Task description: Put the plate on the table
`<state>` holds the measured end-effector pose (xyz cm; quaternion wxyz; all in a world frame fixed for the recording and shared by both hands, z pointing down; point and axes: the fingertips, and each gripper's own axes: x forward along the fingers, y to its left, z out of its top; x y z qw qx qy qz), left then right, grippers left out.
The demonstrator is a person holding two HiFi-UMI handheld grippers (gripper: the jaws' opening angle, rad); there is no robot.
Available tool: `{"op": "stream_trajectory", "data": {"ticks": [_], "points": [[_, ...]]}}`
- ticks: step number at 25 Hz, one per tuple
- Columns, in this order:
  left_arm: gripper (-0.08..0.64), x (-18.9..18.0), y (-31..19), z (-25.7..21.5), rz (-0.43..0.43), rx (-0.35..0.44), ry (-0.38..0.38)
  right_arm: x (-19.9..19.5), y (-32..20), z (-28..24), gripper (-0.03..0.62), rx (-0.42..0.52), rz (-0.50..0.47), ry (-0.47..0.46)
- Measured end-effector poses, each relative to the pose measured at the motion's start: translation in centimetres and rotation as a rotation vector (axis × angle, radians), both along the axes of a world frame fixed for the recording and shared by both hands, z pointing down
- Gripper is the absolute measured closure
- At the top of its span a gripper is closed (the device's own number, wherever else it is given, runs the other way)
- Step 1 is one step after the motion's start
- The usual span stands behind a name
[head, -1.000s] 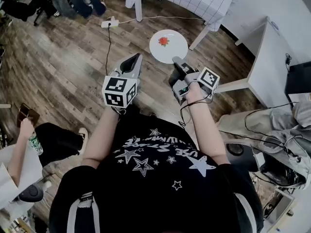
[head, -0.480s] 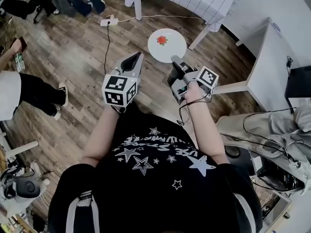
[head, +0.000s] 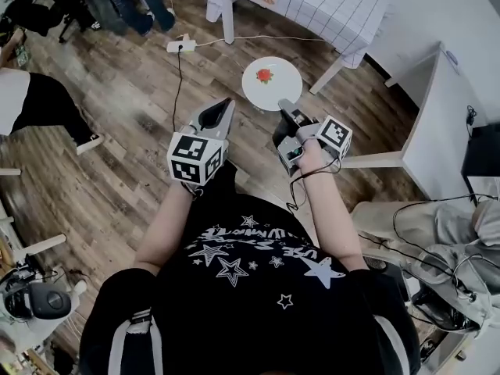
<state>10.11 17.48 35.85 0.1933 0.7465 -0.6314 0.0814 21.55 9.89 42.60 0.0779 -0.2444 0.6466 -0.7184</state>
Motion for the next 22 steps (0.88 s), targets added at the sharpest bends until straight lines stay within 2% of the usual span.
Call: {"op": "stream_trajectory", "data": {"ticks": [7, 14, 22], "points": [[0.551, -6.6, -5.3, 1.0, -0.018, -0.010, 0.020, -4.9, -4.8, 0.4, 0.569, -0.011, 0.024, 0.027], [0.551, -14.3, -12.1, 1.1, 0.009, -0.013, 0.043, -11.9, -11.2, -0.3, 0.568, -0.009, 0.073, 0.024], [0.551, -19.5, -16.7, 0.4, 0.032, 0.013, 0.056, -17.0, -15.6, -0.7, 0.568, 0.013, 0.083, 0.025]]}}
